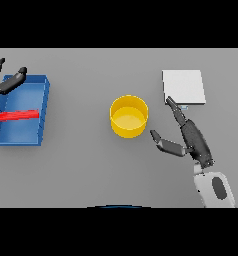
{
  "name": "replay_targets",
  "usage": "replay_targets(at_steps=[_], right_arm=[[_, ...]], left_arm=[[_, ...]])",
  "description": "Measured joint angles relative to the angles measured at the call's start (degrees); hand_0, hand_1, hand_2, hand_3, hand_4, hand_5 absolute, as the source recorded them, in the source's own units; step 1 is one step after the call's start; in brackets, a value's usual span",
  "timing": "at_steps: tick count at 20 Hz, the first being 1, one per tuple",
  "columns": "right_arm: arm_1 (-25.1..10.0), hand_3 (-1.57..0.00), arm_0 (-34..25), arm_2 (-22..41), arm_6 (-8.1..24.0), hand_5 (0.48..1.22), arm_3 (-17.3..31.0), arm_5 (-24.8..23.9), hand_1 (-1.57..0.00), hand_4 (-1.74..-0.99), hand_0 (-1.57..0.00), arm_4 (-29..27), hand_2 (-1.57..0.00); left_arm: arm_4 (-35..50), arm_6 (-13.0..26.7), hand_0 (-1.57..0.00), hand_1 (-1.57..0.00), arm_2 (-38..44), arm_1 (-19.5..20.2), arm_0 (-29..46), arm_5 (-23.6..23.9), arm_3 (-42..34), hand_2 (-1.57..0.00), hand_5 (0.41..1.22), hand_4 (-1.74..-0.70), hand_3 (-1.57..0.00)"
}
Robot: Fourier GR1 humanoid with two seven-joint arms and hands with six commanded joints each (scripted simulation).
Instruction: Pick up the red beaker and tilt it to pour out 1 green nut into yellow bowl. Pick up the yellow bowl and place it on the metallic measuring scale.
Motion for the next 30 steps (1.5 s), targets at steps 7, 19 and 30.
replay_targets(at_steps=[7,19,30], right_arm=[[-10.59,0.00,-12.90,9.87,2.01,0.632,3.99,7.40,0.00,-1.152,0.00,16.79,0.00],[-12.78,0.00,-30.92,22.03,-6.98,0.652,20.84,15.93,0.00,-1.157,0.00,27.48,0.00],[-9.06,-0.01,-38.59,28.12,-7.26,0.693,31.79,21.78,0.00,-1.188,0.00,30.94,0.00]], left_arm=[[0.73,2.38,0.00,0.00,-0.45,-1.13,1.12,0.29,-2.10,0.00,0.688,-0.81,0.00],[1.36,0.95,0.00,0.00,0.40,-0.35,1.24,-0.95,-0.98,0.00,0.693,-0.81,0.00],[0.75,0.14,0.00,0.00,0.14,0.46,1.37,-1.63,-0.93,0.00,0.708,-0.79,0.00]])
